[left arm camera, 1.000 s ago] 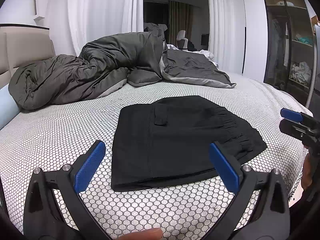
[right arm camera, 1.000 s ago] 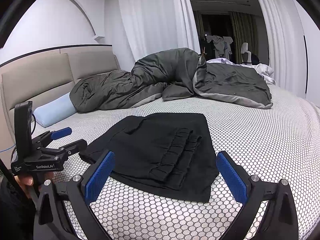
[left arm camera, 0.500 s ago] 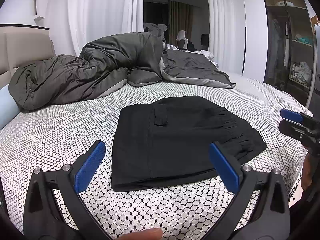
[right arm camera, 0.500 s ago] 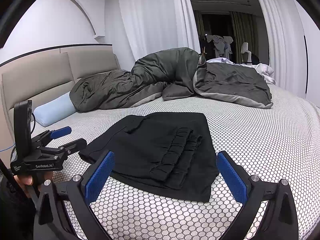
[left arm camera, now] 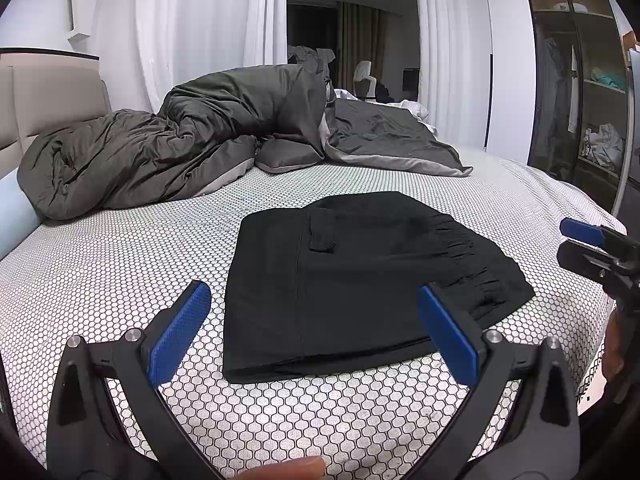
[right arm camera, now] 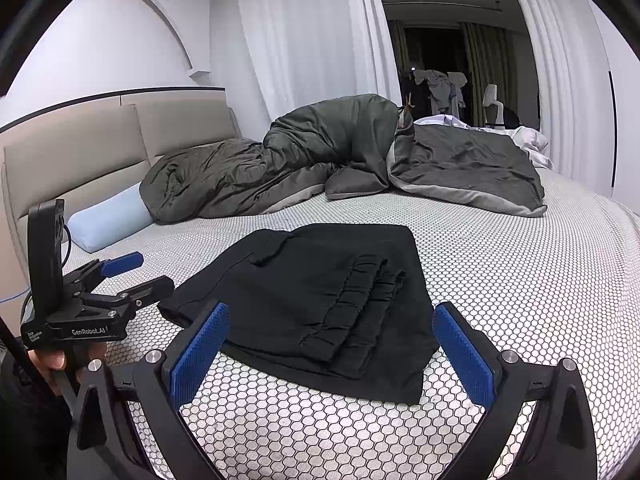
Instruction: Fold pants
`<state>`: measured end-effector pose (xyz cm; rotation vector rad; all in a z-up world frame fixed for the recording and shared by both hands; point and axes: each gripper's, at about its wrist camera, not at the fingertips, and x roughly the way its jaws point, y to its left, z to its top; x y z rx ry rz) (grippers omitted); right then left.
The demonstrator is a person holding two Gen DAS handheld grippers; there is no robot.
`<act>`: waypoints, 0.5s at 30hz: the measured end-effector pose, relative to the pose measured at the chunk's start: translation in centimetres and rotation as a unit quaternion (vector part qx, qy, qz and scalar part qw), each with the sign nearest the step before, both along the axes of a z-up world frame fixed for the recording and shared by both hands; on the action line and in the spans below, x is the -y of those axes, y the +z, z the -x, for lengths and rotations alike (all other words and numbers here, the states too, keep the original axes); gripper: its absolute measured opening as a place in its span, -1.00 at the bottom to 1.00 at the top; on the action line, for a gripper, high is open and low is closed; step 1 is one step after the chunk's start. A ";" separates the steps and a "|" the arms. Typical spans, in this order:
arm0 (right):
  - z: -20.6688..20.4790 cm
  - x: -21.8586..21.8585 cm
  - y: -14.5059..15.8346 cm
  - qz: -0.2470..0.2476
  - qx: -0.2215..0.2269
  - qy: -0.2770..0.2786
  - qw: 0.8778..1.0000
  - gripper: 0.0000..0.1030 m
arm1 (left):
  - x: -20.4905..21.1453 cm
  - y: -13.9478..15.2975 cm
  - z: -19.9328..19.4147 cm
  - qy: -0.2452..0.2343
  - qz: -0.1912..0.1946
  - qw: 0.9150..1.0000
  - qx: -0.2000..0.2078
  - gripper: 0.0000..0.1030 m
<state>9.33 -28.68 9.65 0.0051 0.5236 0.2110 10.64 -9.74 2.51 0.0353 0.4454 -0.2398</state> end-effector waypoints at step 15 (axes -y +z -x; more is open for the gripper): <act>-0.1 0.1 0.0 0.000 0.000 0.001 1.000 1.00 | -0.1 0.0 0.0 0.000 0.000 1.000 0.000 0.99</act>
